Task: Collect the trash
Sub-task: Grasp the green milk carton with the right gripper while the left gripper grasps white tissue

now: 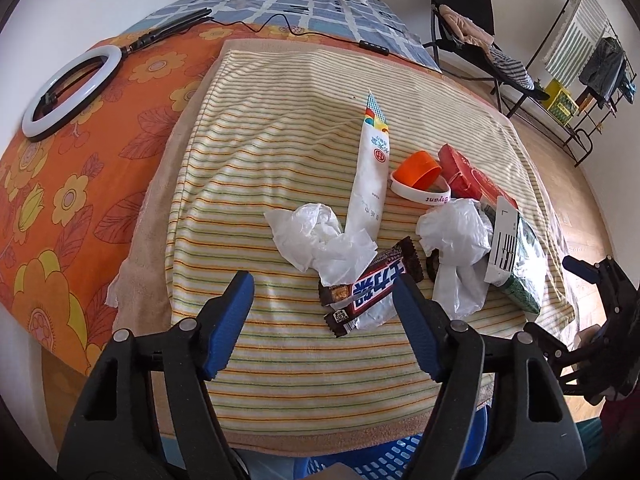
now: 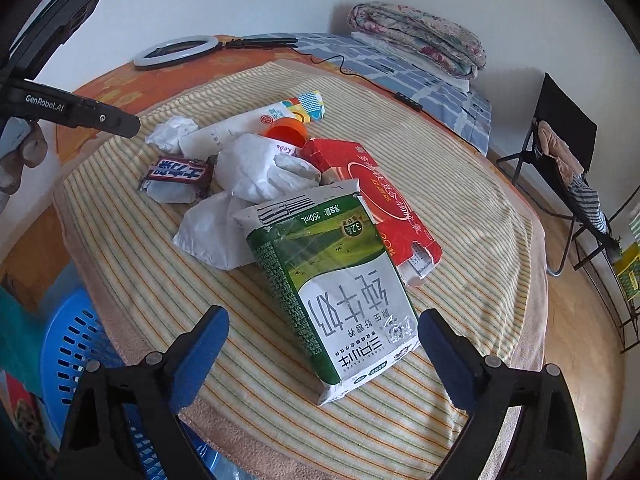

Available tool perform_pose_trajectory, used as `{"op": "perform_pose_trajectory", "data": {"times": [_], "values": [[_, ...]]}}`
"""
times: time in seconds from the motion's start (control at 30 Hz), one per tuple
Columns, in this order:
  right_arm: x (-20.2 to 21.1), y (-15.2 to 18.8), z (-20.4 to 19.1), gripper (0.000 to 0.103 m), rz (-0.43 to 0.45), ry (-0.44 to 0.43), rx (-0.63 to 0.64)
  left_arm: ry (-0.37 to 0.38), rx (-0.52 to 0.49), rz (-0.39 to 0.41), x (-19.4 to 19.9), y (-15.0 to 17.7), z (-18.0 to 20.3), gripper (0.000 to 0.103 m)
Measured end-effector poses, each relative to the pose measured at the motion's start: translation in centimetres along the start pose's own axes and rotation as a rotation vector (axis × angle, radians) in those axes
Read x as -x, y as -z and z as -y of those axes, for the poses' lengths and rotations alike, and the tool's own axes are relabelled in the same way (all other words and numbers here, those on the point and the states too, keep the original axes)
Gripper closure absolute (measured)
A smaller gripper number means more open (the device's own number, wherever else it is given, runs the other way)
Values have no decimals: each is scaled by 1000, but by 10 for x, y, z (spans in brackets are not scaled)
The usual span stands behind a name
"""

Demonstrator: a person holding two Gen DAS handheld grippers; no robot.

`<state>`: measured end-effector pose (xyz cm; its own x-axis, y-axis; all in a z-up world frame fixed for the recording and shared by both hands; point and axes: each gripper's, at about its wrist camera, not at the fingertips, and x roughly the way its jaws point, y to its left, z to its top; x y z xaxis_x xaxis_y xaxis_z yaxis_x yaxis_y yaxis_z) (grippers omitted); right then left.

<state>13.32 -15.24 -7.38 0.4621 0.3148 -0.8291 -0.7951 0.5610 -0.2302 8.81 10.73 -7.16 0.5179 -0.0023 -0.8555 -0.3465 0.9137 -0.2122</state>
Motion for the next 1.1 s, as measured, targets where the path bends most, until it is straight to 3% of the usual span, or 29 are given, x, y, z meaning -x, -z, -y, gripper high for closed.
{"op": "perform_pose_trajectory", "data": {"times": [0.17,0.3,0.4,0.43,0.5,0.6,0.67,0.83,1.1], "values": [[-16,-1,-12,8,-14,91,71,16,21,-27,-19,-11,-4,34],[-30,1,-21,8,-26,158,131,37,74,-83,-38,-16,-15,55],[-41,1,-23,18,-49,202,166,49,111,-93,-44,-16,-25,56],[-42,1,-22,20,-46,206,165,51,111,-92,-44,-16,-26,61],[-43,-3,-17,23,-45,200,148,58,103,-91,-44,-17,-27,65],[-40,-8,-3,35,-39,181,102,55,97,-82,-43,-17,-26,68],[-36,-11,9,38,-32,135,47,68,101,-84,-42,-19,-26,74],[-23,-14,36,57,-1,84,-59,68,80,-63,-37,-22,-24,90],[-17,-15,51,64,11,50,-129,61,88,-33,-27,-24,-26,94]]}}
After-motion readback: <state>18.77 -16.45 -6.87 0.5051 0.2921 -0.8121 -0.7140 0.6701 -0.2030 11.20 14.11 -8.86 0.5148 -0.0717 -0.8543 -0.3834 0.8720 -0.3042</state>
